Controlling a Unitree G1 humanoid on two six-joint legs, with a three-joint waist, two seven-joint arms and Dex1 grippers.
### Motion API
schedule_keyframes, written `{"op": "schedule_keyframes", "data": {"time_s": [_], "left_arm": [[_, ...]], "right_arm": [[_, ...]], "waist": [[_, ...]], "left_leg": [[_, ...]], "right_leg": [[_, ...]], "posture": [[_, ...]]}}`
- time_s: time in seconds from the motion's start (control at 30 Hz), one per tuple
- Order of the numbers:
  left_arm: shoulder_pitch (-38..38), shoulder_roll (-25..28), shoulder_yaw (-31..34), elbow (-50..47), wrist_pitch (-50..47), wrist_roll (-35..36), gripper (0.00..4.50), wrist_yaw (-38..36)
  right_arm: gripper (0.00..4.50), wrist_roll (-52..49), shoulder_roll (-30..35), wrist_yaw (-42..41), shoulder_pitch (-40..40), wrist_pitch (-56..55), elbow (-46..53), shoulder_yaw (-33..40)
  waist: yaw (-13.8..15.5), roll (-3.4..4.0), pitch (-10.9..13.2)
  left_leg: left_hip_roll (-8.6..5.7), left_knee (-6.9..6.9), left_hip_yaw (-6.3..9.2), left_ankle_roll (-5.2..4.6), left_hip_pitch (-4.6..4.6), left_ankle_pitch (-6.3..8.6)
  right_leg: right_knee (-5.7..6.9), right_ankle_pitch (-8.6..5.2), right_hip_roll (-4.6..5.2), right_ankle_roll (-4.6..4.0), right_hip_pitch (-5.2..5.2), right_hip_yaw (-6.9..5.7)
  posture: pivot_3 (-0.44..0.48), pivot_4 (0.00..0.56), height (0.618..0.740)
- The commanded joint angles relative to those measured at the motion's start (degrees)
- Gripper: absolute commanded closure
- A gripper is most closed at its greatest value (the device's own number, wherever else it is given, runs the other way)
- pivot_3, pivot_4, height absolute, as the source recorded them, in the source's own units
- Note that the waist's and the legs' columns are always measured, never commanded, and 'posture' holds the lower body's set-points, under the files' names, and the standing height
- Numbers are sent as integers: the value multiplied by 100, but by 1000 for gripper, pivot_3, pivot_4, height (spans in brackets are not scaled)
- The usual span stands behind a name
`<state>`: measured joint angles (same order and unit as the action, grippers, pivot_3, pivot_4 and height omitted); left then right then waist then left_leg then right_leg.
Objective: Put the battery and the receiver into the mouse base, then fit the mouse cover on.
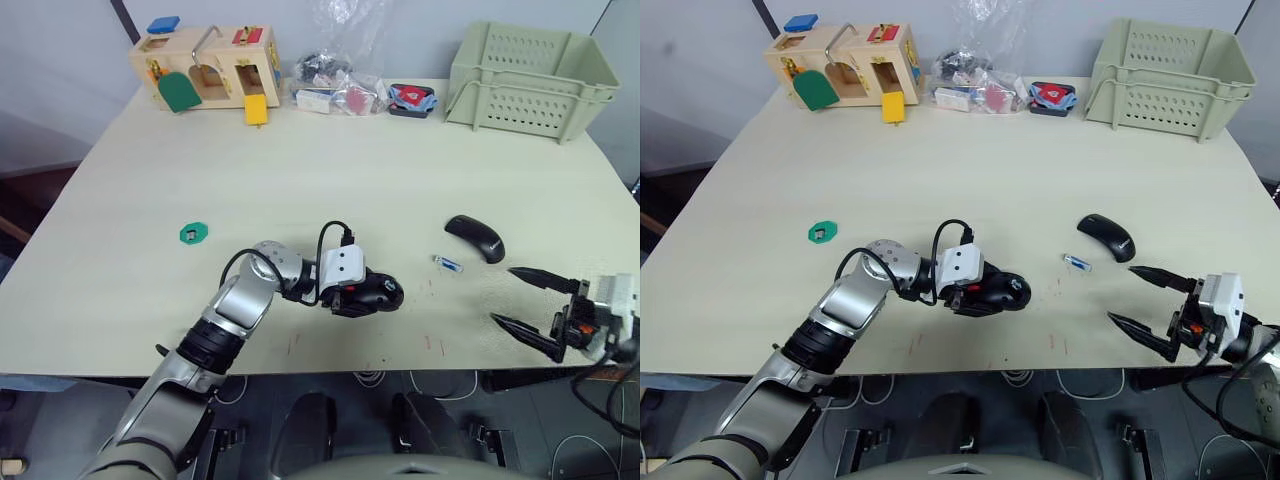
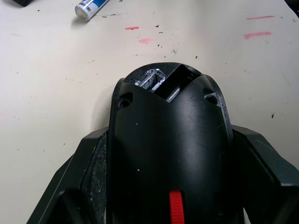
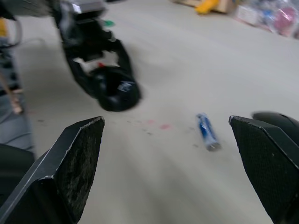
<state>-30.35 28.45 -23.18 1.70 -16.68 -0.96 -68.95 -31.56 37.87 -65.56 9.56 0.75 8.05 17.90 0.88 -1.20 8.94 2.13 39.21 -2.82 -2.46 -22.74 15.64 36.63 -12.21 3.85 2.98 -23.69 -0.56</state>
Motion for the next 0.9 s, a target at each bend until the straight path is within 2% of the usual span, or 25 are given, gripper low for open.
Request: {"op": "schedule_keyframes", "data": {"time_s": [0.03, 0.33, 0.53, 0.9], "left_arm": [[-35, -22, -96, -2, 54, -38, 1467, 68], [-32, 1, -110, -88, -31, -30, 1467, 52], [-80, -7, -104, -36, -106, -48, 1467, 83], [6, 26, -132, -177, -252, -70, 1467, 174]], "right_arm": [[0, 304, 37, 528, -202, 236, 137, -115], [0, 1077, 127, 1410, -923, 1124, 195, -833], [0, 1125, 150, 1497, -1422, 1992, 94, -1286], [0, 1422, 22, 1559, -1898, 2084, -373, -1708]], "waist": [[2, 3, -1], [-2, 4, -2], [-3, 4, -2], [-1, 4, -2]], "left_leg": [[0, 0, 0, 0, 0, 0], [0, 0, -1, 0, -1, 0], [0, 0, 0, 0, -2, 0], [-1, 0, -1, 0, -4, 0]], "right_leg": [[0, 0, 0, 0, 0, 0], [0, 0, 0, 0, 0, 0], [-1, 0, 0, 0, 0, -1], [-2, 0, 0, 0, 0, -3]], "posture": [[0, 150, 740], [0, 150, 740], [0, 150, 740], [0, 150, 740]]}}
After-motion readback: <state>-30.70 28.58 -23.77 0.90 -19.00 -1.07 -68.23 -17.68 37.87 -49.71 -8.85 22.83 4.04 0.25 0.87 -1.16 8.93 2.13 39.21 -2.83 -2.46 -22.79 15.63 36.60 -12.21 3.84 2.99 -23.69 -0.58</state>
